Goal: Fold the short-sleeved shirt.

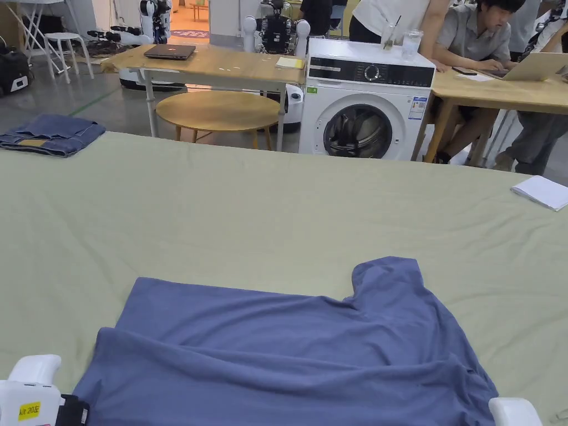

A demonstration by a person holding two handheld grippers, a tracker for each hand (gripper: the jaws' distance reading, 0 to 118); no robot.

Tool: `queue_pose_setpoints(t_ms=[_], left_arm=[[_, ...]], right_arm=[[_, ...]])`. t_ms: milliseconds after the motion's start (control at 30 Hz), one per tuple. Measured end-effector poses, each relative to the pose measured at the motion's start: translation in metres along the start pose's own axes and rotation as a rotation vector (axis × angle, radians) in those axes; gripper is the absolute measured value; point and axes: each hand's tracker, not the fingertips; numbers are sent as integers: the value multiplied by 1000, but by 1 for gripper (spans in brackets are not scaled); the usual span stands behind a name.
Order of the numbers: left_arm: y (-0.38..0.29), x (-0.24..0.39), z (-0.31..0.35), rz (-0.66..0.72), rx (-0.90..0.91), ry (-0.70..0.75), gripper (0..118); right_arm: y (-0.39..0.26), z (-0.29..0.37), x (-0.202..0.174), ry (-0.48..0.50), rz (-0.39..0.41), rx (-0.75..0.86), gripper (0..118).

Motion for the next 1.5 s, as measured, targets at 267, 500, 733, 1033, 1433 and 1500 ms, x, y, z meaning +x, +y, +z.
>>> queue_pose_setpoints(t_ms=[267, 500, 733, 1033, 1433, 1500], left_arm=[[31, 42, 45, -54, 293, -17, 33], [49, 100, 62, -164, 613, 1, 23], [71, 126, 46, -197, 644, 39, 0], [154, 77, 2, -98, 439, 58, 0], [261, 14, -93, 33, 7, -17, 41], [267, 12, -107, 50, -32, -15, 44]], right_arm=[[43, 49, -33, -38, -37, 319, 66], [76, 64, -91, -12, -82, 604, 24], [100, 55, -134, 0, -62, 634, 0], [112, 35, -139, 42, -96, 576, 0], [117, -2, -114, 6, -88, 469, 0], [115, -8, -110, -5, -88, 452, 0]])
